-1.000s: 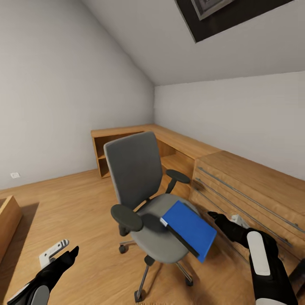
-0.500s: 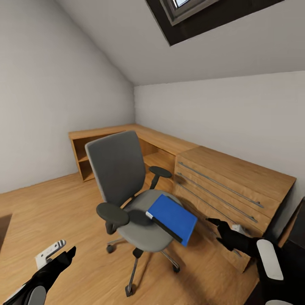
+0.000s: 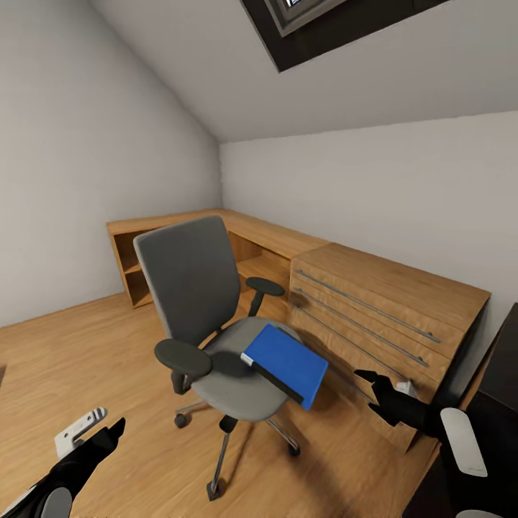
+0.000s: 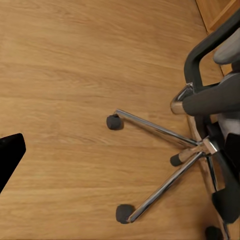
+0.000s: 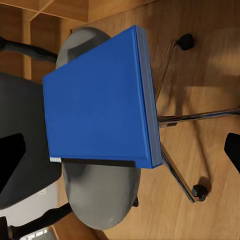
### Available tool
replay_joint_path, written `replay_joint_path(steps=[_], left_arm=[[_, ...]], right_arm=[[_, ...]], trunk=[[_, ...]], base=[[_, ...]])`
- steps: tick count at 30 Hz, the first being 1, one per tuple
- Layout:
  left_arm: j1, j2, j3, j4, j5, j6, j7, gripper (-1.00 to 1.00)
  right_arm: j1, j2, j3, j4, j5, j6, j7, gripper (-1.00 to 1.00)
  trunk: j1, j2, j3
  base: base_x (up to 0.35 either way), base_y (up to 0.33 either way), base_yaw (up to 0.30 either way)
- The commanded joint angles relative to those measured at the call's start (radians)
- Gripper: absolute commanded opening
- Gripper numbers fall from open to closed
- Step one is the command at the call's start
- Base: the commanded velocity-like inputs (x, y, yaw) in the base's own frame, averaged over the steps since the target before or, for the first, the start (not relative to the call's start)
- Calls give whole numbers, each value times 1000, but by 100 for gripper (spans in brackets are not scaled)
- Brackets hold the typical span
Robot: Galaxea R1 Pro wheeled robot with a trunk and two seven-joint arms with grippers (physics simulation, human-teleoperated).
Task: In the bedroom, organize the workspace by keeping the computer under the desk, ensuring the monitor is on the desk, placing the keyboard on the desk next to the monitor, placing the mouse on the desk next to the keyboard, moving the folder from the swivel chair onto the desk next to the mouse, stacking the notebook on top of the folder with the pen on top of the notebook, and positioning the swivel chair next to the desk.
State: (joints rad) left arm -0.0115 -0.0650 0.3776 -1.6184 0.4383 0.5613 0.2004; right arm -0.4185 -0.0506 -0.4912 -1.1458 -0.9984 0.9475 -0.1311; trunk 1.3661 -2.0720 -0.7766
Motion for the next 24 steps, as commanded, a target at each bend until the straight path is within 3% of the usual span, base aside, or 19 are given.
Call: replay_joint_path(steps=[1,8,12,24], left_arm=[[-1,-1,1,-2,11,5,7,100],[-1,-1,6,-2,11,3,5,100],[-1,-2,6,-2,11,3,5,100],[-1,-2,4,-2,11,3,5,100]], right_arm=[[-1,0,-1,-1,-11,4,-10,100],[0,4,0,-4,-12,3,-9,100],[0,5,2,-3,-10,3,48,100],[0,1,7,-4,-8,3,70,100]], trunk=[[4,-8,-4],[31,-57,-26],[46,-85,-39],[92,-169,-76]], base=[[0,0,-5],[0,0,-2],[0,0,0],[0,0,0]])
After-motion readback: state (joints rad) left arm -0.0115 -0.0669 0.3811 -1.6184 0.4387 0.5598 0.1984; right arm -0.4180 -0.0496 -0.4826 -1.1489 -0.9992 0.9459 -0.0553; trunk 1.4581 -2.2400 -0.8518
